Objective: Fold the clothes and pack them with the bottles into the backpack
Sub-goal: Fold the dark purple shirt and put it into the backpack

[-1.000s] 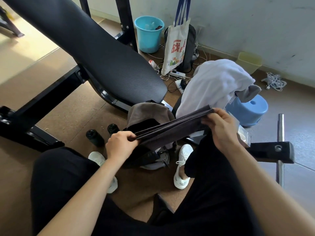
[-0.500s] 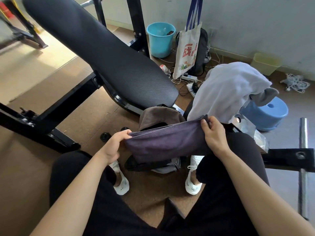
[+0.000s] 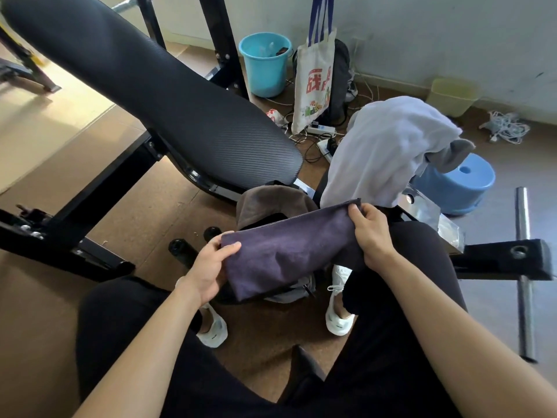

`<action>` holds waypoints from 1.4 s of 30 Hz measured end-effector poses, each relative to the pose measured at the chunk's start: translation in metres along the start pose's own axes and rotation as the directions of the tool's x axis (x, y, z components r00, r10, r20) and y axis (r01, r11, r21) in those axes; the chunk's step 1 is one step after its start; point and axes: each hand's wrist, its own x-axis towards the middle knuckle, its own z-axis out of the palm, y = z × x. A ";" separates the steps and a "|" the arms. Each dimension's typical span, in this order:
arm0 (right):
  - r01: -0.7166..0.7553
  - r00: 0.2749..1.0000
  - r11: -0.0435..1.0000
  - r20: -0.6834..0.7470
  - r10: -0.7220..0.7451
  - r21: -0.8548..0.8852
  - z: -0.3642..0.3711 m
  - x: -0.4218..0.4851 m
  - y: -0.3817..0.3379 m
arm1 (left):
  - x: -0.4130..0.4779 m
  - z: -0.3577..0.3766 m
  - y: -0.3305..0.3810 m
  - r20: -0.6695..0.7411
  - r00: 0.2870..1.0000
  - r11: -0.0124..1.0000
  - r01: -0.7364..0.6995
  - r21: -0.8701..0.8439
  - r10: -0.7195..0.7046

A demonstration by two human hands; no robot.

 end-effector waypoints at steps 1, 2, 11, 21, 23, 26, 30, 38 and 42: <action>0.007 1.000 1.000 0.001 -0.007 -0.012 0.000 0.001 0.001 | 0.003 0.001 -0.004 -0.086 0.994 0.994 -0.054 0.090 0.062; 0.017 1.000 0.999 0.004 -0.017 -0.032 -0.001 0.001 0.002 | 0.003 0.003 -0.006 -0.153 0.979 0.977 -0.105 0.186 0.135; 0.103 0.995 0.967 0.010 -0.103 -0.233 0.000 -0.004 0.005 | 0.005 0.008 -0.010 -0.239 0.834 0.806 -0.343 0.482 0.498; 0.065 0.984 0.995 0.168 -0.052 -0.076 0.029 -0.043 0.010 | -0.008 0.034 -0.010 -0.285 0.819 0.837 -0.369 0.404 0.498; 0.086 0.964 0.992 0.260 -0.059 -0.092 0.038 -0.056 0.014 | -0.012 0.045 -0.014 -0.192 0.847 0.836 -0.407 0.368 0.496; 0.121 0.924 0.989 0.374 -0.081 -0.085 0.049 -0.072 0.018 | -0.020 0.059 -0.019 -0.009 0.870 0.815 -0.459 0.354 0.493; 0.147 0.854 0.986 0.513 -0.087 -0.078 0.051 -0.083 0.017 | -0.028 0.068 -0.019 0.178 0.894 0.853 -0.447 0.270 0.412; 0.283 0.784 0.944 0.607 -0.125 -0.171 0.049 -0.077 0.025 | -0.030 0.063 -0.011 0.297 0.897 0.895 -0.395 0.206 0.327; 0.011 0.849 0.997 0.526 -0.047 0.073 0.048 -0.070 0.022 | -0.023 0.058 -0.007 0.107 0.933 0.911 -0.358 0.203 0.343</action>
